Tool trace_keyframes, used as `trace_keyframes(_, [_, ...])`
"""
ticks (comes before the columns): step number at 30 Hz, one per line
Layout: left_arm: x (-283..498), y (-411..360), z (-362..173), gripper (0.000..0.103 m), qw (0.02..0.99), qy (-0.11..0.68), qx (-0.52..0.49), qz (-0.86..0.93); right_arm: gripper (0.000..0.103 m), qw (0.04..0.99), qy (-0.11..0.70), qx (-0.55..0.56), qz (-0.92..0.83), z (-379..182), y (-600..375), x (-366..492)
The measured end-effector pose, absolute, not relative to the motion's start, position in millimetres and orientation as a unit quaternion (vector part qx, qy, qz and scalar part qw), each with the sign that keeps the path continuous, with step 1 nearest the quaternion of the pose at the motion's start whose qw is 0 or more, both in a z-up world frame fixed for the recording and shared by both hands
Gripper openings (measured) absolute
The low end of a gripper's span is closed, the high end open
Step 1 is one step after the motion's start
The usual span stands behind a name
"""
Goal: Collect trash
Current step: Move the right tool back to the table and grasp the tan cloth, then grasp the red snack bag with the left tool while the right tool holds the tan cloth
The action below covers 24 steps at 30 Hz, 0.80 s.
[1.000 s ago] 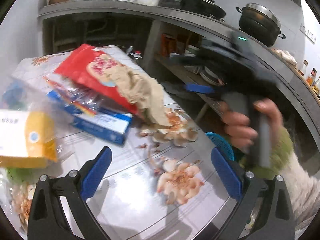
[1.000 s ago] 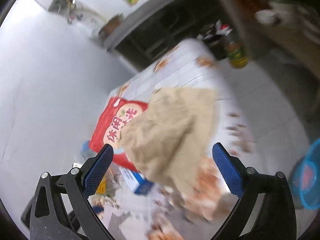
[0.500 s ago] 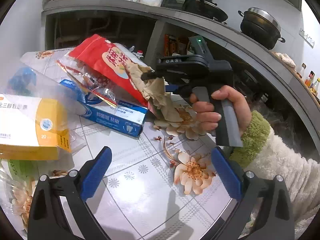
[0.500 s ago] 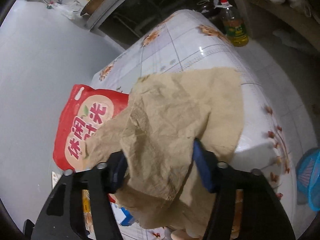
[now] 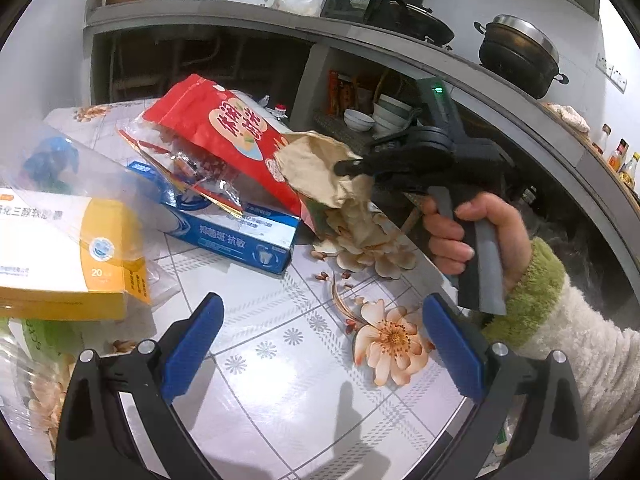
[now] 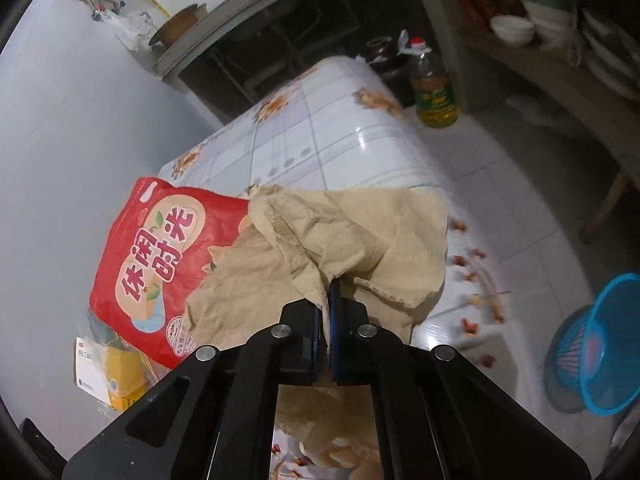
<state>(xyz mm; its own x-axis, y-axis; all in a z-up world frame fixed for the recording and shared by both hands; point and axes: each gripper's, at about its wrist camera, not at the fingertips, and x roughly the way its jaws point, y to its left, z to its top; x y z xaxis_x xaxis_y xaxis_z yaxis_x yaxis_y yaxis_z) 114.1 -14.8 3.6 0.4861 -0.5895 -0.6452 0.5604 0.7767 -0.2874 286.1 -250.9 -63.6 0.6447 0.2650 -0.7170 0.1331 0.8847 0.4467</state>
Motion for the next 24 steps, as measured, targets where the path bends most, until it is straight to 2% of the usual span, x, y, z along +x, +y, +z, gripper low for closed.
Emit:
trace_keyframes(7, [103,-15,4,0.097,0.870,0.366,0.017,-0.331,0.002,0.880,0.401,0.254,0.026,-50,-267,250])
trace_keyframes(17, [89,-18,3,0.097,0.870,0.356,0.047,-0.338,0.002,0.863,0.462,0.201,0.041,-53,-254,202])
trace_keyframes(21, [89,-15,8,0.093,0.876,0.349,0.041,-0.332,0.002,0.813,0.501,0.271,0.119,-60,-248,188])
trace_keyframes(24, [89,-9,12,0.092,0.879,0.346,0.033,-0.325,0.002,0.742,0.504,0.391,0.207,-71,-254,183])
